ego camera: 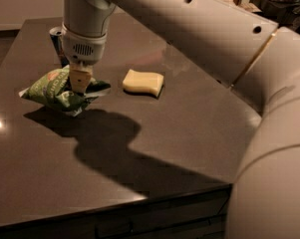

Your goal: Move green jalapeno chip bag near redbull can

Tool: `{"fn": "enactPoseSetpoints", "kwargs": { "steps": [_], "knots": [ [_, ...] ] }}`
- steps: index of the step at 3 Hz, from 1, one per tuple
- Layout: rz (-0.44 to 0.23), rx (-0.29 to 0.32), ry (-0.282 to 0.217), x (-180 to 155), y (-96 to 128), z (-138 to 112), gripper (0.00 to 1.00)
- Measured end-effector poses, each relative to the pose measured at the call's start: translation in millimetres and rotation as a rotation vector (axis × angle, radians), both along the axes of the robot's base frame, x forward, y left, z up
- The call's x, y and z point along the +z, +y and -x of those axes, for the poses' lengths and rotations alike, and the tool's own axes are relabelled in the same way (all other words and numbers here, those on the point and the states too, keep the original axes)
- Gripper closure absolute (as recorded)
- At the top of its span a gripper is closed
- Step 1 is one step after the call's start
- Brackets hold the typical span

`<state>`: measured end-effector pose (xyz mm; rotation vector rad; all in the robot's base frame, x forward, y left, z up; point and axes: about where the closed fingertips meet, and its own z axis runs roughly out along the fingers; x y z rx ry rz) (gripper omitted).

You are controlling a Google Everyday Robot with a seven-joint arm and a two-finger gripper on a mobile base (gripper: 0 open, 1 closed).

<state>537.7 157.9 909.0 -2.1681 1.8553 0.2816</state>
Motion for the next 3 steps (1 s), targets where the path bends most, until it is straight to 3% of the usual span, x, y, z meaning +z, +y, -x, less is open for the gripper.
{"fn": "enactPoseSetpoints", "kwargs": {
  "steps": [1,2,3],
  "knots": [
    [-0.007,-0.049,0.015,-1,6,-26,1.00],
    [-0.016,-0.098,0.029,-7,17,-38,0.84],
    [-0.029,-0.183,0.033,-14,24,-51,0.60]
  ]
}}
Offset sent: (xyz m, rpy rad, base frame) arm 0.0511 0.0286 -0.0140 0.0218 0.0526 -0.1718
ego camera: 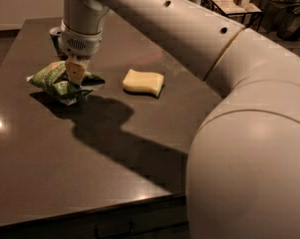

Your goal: Move green jalapeno chip bag near redbull can

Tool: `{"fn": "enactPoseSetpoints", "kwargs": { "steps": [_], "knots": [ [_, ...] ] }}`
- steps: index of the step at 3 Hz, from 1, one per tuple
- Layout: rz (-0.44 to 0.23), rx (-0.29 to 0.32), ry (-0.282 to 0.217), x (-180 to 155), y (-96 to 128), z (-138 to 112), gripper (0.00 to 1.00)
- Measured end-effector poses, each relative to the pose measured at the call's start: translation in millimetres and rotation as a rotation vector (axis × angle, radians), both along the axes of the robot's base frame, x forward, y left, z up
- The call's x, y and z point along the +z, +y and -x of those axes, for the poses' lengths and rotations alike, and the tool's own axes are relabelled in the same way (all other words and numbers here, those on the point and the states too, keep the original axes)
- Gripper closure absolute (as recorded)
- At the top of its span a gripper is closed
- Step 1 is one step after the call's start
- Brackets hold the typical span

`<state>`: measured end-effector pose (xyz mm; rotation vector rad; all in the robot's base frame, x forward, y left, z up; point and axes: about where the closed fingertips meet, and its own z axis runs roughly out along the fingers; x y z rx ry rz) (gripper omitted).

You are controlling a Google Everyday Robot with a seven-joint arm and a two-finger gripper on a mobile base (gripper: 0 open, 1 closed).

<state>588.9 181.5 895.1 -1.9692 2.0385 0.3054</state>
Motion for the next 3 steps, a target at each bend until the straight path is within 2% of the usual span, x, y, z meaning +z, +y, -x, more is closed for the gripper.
{"fn": "enactPoseSetpoints", "kwargs": {
  "steps": [1,2,3],
  "knots": [
    [-0.008,-0.096,-0.011,-5,-3,-21,0.28],
    [-0.004,-0.131,-0.019,-8,-9,-31,0.07],
    [-0.003,-0.135,-0.019,-9,-9,-33,0.00]
  ]
}}
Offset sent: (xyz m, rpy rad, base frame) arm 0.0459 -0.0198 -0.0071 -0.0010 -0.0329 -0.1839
